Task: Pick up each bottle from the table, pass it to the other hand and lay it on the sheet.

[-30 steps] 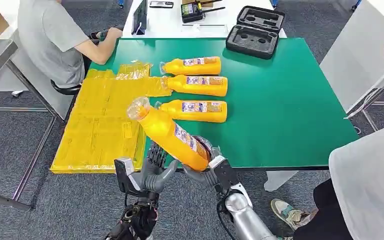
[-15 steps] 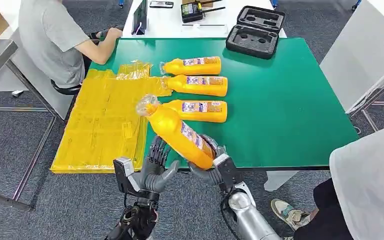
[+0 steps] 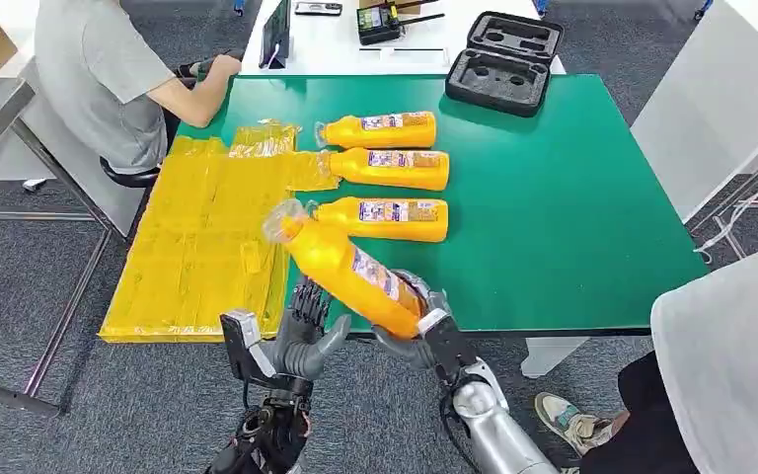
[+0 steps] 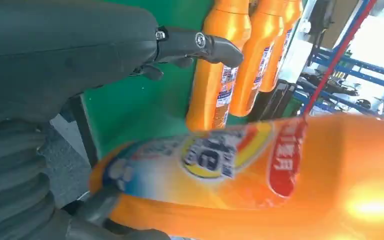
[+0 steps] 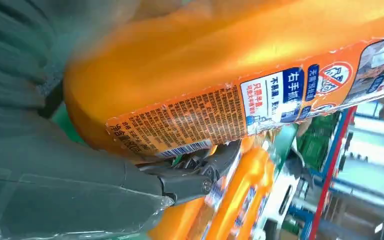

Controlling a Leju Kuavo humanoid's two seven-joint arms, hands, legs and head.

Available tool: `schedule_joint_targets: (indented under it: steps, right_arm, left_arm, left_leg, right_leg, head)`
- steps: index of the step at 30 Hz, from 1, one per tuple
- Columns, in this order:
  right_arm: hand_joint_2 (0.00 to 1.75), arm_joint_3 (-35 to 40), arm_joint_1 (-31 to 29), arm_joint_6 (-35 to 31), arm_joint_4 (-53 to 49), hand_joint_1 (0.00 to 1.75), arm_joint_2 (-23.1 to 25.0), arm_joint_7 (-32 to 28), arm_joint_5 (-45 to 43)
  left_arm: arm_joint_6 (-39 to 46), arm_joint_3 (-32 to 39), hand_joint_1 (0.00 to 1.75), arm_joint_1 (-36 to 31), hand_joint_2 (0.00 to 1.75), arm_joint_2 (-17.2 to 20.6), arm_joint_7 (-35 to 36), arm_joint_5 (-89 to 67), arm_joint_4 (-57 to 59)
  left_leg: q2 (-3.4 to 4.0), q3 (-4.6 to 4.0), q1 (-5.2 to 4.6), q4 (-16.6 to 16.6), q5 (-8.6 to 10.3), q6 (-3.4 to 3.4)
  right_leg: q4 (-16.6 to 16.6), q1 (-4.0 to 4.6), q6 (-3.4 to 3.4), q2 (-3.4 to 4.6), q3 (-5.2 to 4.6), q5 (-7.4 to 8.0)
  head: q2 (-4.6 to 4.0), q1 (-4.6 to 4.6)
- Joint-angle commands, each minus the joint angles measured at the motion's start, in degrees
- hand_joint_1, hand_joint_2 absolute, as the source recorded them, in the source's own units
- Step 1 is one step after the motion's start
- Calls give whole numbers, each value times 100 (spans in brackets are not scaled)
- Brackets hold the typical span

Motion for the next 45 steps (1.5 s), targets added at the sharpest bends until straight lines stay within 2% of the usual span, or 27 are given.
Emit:
schedule_joint_targets:
  steps: [1,31,32,33,34,35,40,45]
  right_arm:
    - [175,265,-177,19,424,175,61,6,10]
    - [175,139,-274,197,958,175,103,6,10]
    - [175,146,-263,202,940,175,100,6,16]
    - [175,140,-247,207,915,173,103,6,16]
    - [175,144,-248,215,915,169,107,6,21]
    - [175,145,-251,219,927,175,114,6,34]
    - [175,117,-278,246,1004,159,135,6,56]
    - [175,73,-290,293,933,155,108,6,-1]
  left_arm:
    - [-29,-66,0,-261,175,94,21,31,387]
    - [-366,-325,0,-403,175,82,-15,78,415]
    - [-416,-348,14,-424,175,79,-40,80,453]
    - [-508,-374,141,-444,175,81,-110,90,496]
    - [-546,-398,175,-447,175,89,-147,74,496]
    - [-591,-422,175,-455,175,92,-204,58,508]
    - [-672,-414,175,-476,175,95,-288,84,610]
    - [-741,-402,175,-447,175,129,-330,21,577]
  left_leg:
    - [0,8,3,-3,-1,-6]
    - [-4,15,7,-2,-4,-10]
    - [-4,21,12,2,-8,-14]
    - [-4,14,8,-2,-4,-11]
    - [-3,12,3,-3,-2,-8]
    - [-1,18,10,1,-7,-12]
    - [1,14,6,-2,-4,-9]
    - [3,28,14,0,-11,-17]
  right_leg:
    - [-4,3,-6,0,8,-1]
    - [-5,7,-10,-4,18,-4]
    - [-6,13,-15,-6,27,-7]
    - [-6,8,-11,-5,18,-4]
    - [-4,3,-8,-3,13,-3]
    - [-6,11,-12,-2,21,-5]
    - [-5,6,-9,0,15,-3]
    - [-8,15,-17,1,31,-7]
  head:
    - [0,0]
    - [0,0]
    - [0,0]
    - [0,-2]
    - [0,0]
    - [0,0]
    - [0,0]
    - [0,0]
